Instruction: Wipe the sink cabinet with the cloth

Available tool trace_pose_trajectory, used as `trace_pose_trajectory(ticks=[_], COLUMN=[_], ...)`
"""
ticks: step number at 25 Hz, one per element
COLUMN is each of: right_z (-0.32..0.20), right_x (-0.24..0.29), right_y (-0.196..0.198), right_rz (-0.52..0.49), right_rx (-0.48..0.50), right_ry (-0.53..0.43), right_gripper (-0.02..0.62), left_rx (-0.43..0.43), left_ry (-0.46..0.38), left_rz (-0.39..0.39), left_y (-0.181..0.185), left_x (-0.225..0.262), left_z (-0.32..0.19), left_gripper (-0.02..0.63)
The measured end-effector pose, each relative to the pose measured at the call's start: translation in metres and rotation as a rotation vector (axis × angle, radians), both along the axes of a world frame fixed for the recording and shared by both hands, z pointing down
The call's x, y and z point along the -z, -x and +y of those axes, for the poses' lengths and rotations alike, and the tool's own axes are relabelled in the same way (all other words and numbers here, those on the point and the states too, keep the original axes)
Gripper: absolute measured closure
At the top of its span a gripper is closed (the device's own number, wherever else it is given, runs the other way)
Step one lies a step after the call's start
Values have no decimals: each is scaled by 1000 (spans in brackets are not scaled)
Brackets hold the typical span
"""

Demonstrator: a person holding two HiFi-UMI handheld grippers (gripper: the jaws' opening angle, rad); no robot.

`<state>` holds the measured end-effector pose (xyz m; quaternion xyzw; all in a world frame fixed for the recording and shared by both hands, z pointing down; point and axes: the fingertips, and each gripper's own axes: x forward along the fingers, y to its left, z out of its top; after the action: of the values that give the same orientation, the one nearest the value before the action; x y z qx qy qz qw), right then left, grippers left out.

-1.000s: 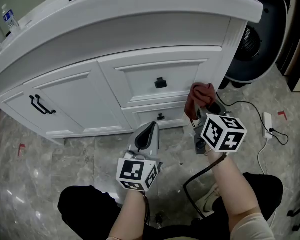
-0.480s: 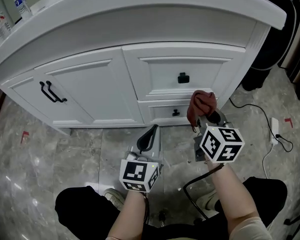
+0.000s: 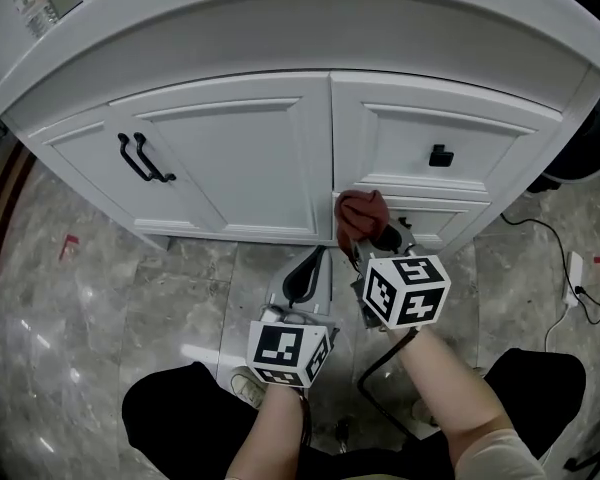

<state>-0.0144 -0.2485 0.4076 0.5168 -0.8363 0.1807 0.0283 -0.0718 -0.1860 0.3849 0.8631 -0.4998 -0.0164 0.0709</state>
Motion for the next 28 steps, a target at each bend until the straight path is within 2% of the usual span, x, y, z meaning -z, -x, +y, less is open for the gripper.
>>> trace_pose_trajectory(ticks=[4,9,18,28], right_z=[-10,-14,-12,-10], right_x=[-12,-17,-29,-43], right_y=[21,20,-13,-70], right_rz=[16,42,80,76], right_rx=[27,45,23,-72], right_ry=[14,-11,5,57], right_gripper=[517,515,515,515], left_rx=[10,16,-17,-75], left_ry=[12,25,34,45], left_rz=[2,7,2,-9], left_y=[8,12,-9,-43], left_x=[-5,-12,-19,-25], left_z=[-1,-4,-8,-8], left_gripper=[606,606,606,606])
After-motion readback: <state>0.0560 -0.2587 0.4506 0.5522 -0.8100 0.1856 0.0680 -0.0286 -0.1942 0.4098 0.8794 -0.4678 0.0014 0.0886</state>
